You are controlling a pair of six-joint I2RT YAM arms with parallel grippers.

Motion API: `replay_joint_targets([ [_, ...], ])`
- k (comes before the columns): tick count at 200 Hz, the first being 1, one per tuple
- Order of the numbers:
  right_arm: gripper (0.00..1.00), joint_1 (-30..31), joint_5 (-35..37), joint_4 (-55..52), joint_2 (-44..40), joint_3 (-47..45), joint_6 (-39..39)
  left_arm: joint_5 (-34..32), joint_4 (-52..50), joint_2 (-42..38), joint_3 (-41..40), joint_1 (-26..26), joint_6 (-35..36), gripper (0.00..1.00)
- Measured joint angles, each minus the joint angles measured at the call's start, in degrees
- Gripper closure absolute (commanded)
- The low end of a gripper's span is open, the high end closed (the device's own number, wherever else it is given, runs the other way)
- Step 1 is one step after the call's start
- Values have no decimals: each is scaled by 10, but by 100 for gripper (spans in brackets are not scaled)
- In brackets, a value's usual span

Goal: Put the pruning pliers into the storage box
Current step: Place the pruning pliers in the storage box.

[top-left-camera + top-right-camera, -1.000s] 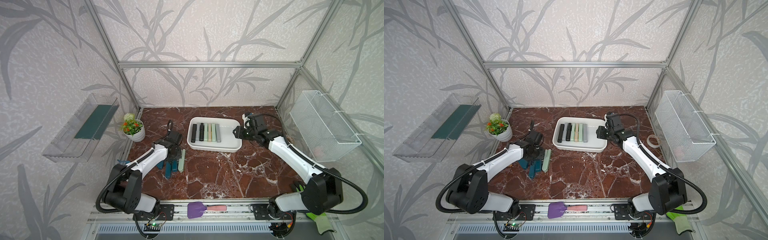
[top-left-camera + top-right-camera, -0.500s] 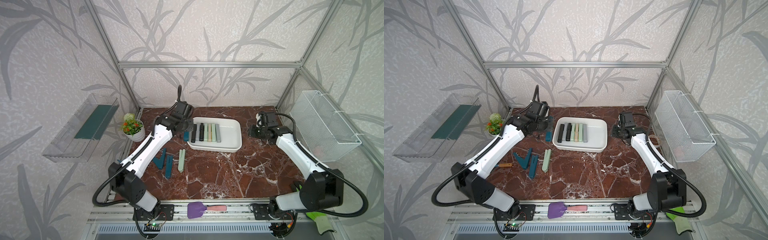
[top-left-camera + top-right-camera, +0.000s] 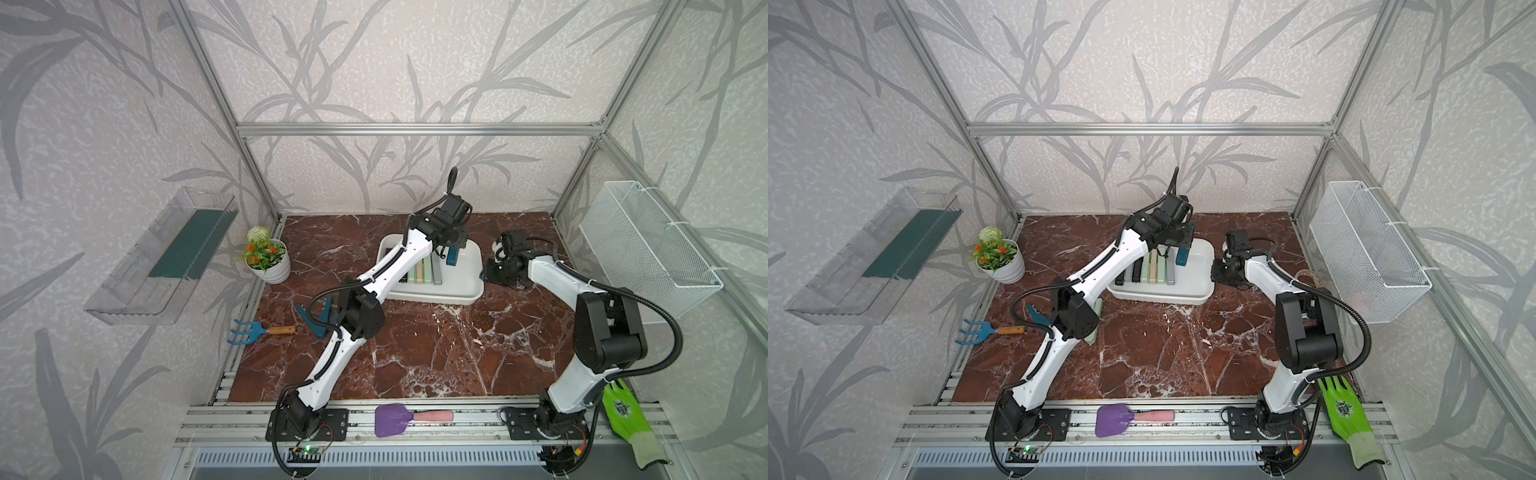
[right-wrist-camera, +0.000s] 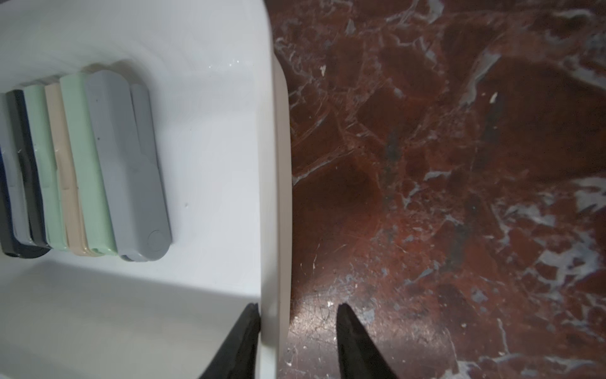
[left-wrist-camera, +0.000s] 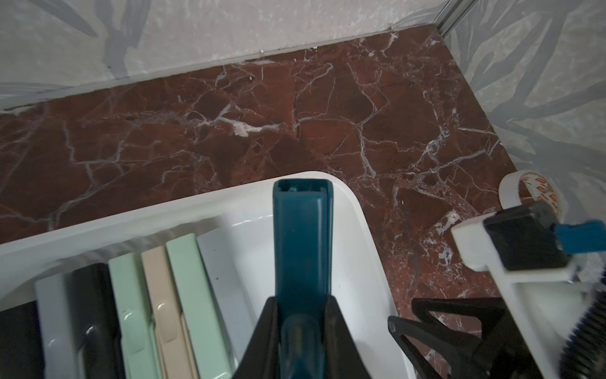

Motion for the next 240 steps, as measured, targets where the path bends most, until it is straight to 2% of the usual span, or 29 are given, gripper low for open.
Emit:
replay_joint_targets([
  [25,67,0,-10,8,2,0,6,-1,-7,36,9,-1,-18,84],
  [97,77,5,-34,39,2,-8,29,-17,-7,71,10,-1,-63,84],
  [167,79,6,-38,50,-28,-28,56,-38,-10,113,10,-1,-88,84],
  [240,79,14,-44,67,-33,-34,70,-85,-14,114,10,-1,-90,83],
])
